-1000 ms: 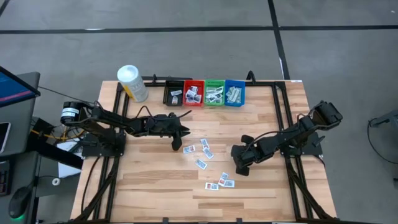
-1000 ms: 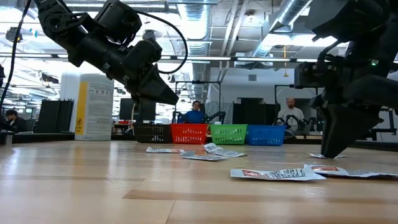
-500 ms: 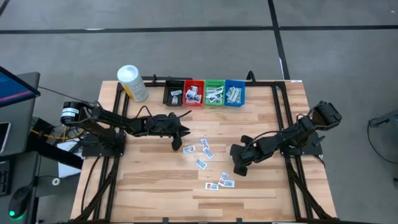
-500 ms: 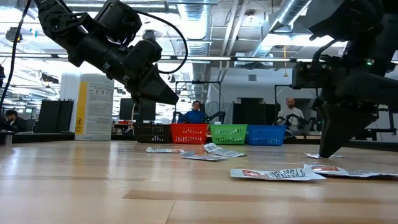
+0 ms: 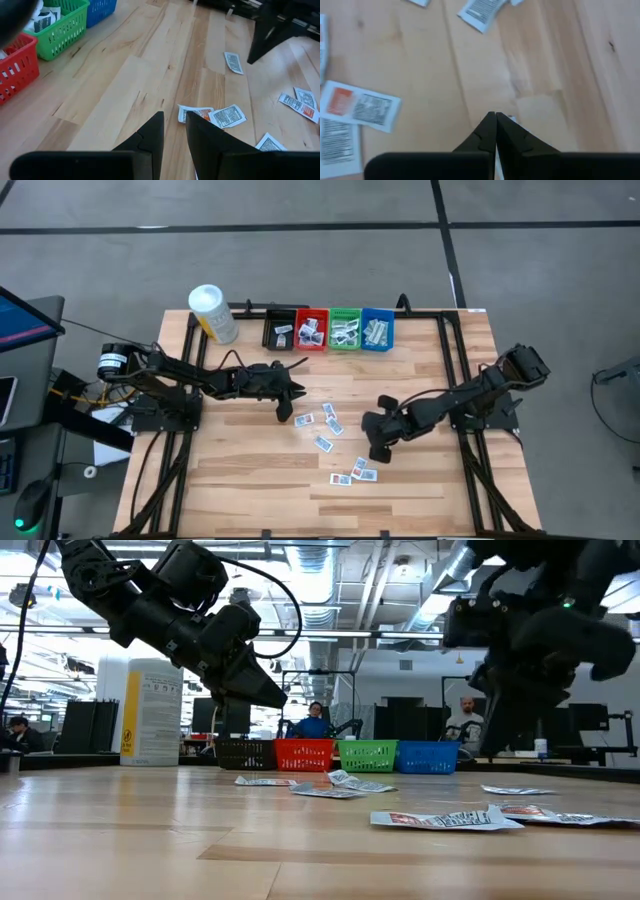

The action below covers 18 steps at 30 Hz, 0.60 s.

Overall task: Pick & Place First Aid Supplies
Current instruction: Put the ointment pack into the black bin

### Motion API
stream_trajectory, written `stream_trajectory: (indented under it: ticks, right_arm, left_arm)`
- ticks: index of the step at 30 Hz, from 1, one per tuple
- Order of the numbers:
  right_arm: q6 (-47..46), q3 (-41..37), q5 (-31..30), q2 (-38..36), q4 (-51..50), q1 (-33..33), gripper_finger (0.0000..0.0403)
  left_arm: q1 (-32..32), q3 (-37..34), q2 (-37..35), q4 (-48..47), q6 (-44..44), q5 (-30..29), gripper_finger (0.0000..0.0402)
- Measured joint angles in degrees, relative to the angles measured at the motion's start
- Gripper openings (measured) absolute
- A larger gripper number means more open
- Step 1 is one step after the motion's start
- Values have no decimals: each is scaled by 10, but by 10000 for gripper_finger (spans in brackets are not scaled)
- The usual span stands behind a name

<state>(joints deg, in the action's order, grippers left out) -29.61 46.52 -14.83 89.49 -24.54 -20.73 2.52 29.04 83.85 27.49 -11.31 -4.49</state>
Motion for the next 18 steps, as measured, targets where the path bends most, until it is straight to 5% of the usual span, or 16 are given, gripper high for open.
stream_trajectory:
  ticks: [6, 18]
  right_arm:
    - [23, 0, 0, 0, -35, 20, 21]
    - [144, 0, 34, 15, -3, 52, 127]
  left_arm:
    - [0, 0, 0, 0, 1, -5, 81]
    - [0, 0, 0, 0, -1, -4, 81]
